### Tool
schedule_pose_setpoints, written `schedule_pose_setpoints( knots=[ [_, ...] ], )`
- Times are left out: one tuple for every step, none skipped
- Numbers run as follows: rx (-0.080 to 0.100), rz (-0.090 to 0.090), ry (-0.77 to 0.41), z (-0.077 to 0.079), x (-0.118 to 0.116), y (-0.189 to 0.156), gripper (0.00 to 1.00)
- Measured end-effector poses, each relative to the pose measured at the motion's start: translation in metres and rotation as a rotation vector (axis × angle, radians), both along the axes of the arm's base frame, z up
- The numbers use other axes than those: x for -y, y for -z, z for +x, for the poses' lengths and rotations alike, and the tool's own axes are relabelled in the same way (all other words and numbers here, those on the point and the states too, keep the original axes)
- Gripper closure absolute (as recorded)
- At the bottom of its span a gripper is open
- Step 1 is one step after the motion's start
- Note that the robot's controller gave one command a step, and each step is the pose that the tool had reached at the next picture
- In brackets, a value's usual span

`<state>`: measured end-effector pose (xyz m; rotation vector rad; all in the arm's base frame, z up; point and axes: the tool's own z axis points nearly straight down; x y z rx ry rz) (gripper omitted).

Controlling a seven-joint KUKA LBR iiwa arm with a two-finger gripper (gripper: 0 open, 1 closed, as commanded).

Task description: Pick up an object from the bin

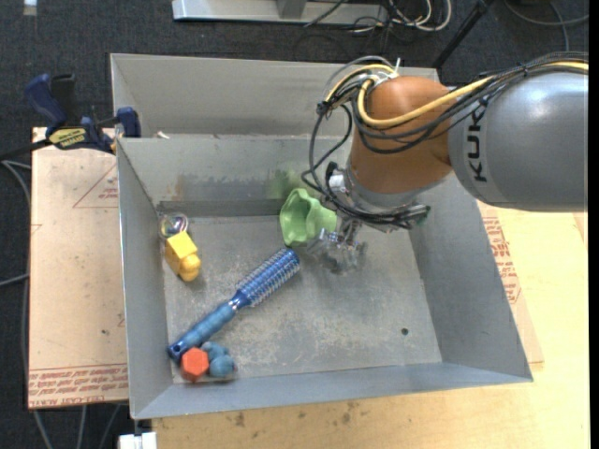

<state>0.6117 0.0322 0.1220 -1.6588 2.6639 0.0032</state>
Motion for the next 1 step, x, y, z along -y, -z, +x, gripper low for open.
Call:
schedule_pose_setpoints(
  knots=[
    [-0.002,0.0,-0.047,-0.0079,-0.0186,0.0159,1.0]
  ],
)
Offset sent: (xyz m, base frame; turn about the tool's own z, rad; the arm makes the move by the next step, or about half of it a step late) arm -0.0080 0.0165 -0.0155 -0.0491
